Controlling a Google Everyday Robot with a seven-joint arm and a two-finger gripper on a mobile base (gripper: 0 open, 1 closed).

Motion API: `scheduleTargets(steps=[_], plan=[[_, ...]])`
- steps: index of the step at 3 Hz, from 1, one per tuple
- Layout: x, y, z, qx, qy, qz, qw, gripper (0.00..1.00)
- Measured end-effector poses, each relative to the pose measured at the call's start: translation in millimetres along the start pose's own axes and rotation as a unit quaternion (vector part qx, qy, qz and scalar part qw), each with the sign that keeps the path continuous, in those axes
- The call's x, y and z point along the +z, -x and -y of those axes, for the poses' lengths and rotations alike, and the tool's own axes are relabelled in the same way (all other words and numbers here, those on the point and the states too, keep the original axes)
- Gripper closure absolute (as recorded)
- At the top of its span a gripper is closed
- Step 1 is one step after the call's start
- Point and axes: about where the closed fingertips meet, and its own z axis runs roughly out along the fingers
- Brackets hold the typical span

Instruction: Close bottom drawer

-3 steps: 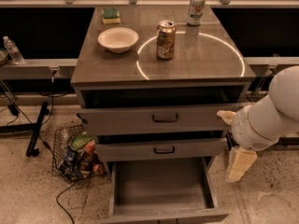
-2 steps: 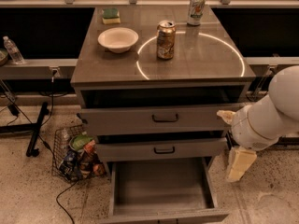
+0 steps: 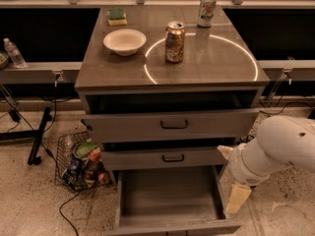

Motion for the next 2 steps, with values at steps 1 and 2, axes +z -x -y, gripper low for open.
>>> scheduleTargets(steps=[1,2], plan=[[74,-12,-15,-0.008,0.012,0.020,0.9997,0.00],[123,-19,-23,-0.014,0.016,0.035,0.9992,0.00]])
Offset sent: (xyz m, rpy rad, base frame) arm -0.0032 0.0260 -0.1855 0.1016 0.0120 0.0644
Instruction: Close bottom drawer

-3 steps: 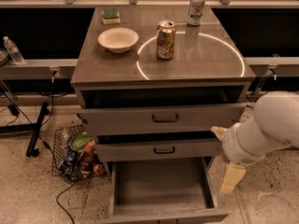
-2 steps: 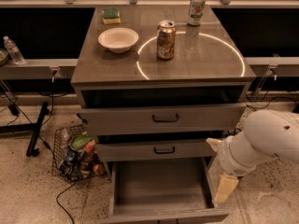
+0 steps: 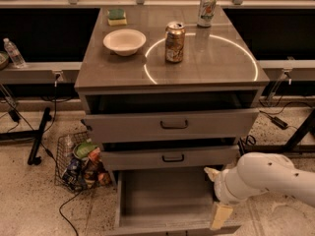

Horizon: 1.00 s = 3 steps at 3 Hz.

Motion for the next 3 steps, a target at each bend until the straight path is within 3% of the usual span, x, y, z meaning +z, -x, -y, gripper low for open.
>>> scheduleTargets(steps=[1,2,3], plan=[[50,-9,-6,0.001,0.004,0.014,0.9999,0.00],[92,-15,-12,0.023,0.006,0.021,0.9995,0.00],[95,-14,-11,0.027,0.003,0.024,0.9993,0.00]])
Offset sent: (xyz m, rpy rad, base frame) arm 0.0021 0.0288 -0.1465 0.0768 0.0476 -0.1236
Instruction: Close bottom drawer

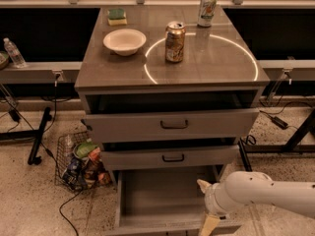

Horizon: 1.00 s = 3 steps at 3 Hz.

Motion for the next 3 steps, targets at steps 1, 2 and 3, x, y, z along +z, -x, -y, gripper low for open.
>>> scheduleTargets(steps=[1,2,3], plan=[[0,0,0,0.000,0.000,0.000,1.0000,0.00],[47,-17,-1,0.026,-0.011,-0.002,0.9996,0.00],[108,-52,-2,0.046,-0.017,-0.017,0.9987,0.00]])
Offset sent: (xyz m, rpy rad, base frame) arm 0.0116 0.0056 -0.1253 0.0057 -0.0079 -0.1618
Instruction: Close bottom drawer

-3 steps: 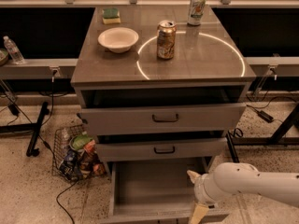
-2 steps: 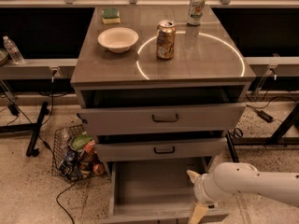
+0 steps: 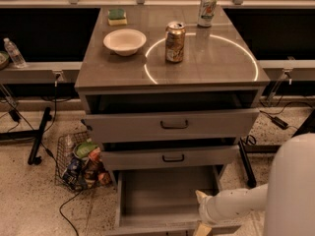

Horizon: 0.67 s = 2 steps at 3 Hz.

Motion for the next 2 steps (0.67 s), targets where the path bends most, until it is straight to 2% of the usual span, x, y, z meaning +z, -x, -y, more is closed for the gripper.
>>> scheduleTargets(steps=[1,2], plan=[[29,-18,-2,0.011,-0.005,-0.001,0.9999,0.00],[58,-27,-1,0.009,-0.009,0.008,0.9999,0.00]])
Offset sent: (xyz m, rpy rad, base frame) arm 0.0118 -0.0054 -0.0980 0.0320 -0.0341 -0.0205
